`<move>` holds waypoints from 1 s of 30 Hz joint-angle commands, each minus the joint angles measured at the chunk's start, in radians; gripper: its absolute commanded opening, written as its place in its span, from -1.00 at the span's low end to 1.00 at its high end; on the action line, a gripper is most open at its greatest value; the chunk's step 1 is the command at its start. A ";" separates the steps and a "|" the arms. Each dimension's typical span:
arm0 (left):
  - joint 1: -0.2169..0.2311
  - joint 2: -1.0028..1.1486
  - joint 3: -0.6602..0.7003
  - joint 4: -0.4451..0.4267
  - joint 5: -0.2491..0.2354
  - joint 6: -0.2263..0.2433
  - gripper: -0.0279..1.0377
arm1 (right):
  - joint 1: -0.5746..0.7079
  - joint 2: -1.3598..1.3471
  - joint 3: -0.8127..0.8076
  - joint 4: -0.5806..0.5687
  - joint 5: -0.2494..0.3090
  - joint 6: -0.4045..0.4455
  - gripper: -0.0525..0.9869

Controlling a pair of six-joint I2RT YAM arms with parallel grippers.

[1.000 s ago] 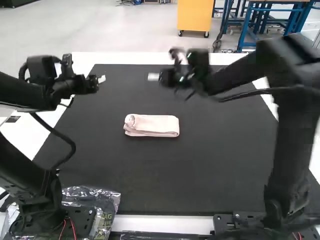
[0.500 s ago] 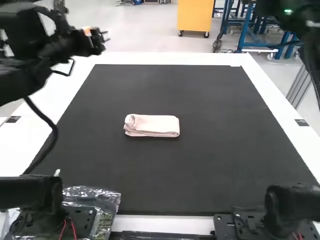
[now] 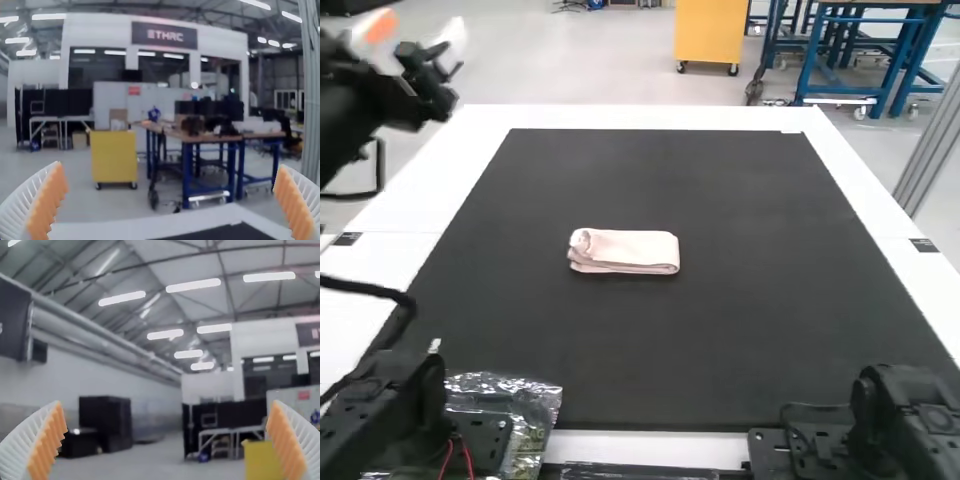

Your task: Fold the towel.

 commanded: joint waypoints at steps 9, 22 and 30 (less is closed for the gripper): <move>0.001 -0.279 -0.038 -0.155 -0.133 0.072 0.87 | -0.010 -0.126 0.010 -0.136 0.145 -0.059 0.87; 0.004 -0.279 -0.413 0.117 -0.200 0.197 0.87 | 0.000 -0.126 -0.636 0.193 0.229 -0.180 0.87; 0.007 -0.279 -0.605 0.187 -0.188 0.183 0.87 | -0.006 -0.126 -0.825 0.268 0.222 -0.218 0.87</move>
